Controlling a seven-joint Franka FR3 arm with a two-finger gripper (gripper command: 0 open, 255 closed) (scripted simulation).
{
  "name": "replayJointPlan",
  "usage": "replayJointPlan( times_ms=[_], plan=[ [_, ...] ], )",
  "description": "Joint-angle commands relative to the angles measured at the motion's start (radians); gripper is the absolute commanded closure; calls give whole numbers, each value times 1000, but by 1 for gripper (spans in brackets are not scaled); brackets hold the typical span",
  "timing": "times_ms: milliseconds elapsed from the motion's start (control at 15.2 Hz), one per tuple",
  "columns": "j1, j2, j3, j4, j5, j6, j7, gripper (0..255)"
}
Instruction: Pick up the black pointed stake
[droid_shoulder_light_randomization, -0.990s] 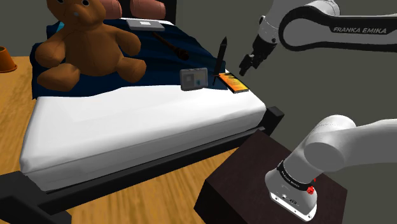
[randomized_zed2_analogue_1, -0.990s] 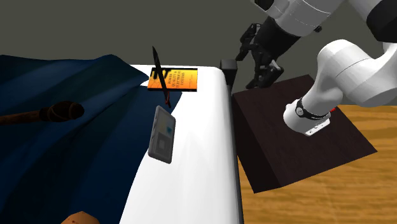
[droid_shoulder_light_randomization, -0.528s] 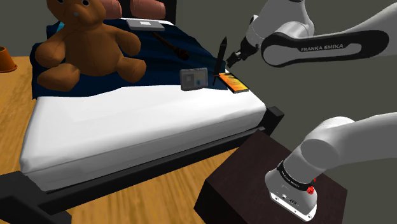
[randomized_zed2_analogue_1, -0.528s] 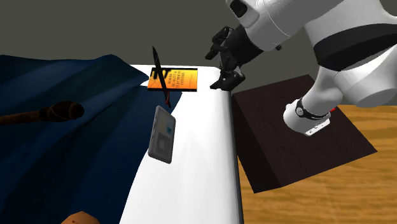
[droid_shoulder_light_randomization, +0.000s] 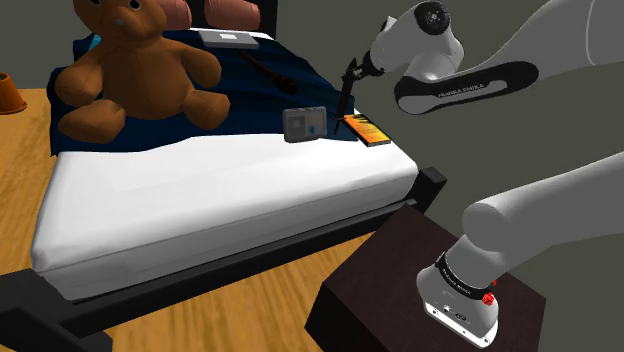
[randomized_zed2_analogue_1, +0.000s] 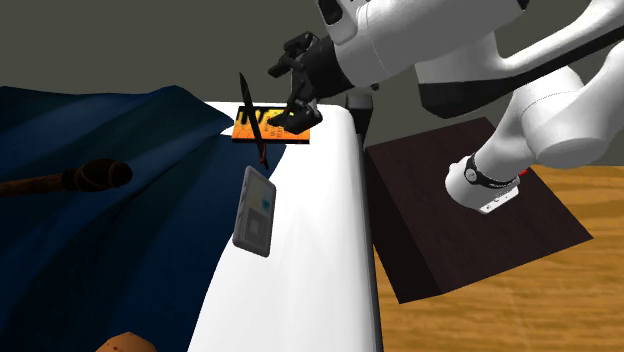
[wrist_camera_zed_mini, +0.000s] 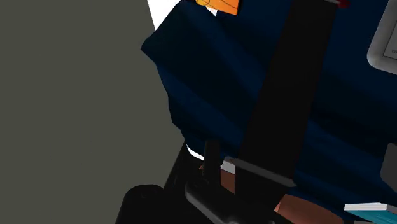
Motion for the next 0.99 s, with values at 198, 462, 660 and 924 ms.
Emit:
replayJointPlan(
  times_ms=[198, 462, 660, 924],
  plan=[
    [-408, 102, 305, 178, -494, 157, 498, 0],
    [-499, 129, 387, 213, -701, 165, 707, 0],
    [-526, 150, 420, 220, -832, 156, 838, 0],
    [-529, 163, 430, 223, -897, 146, 902, 255]
  ],
)
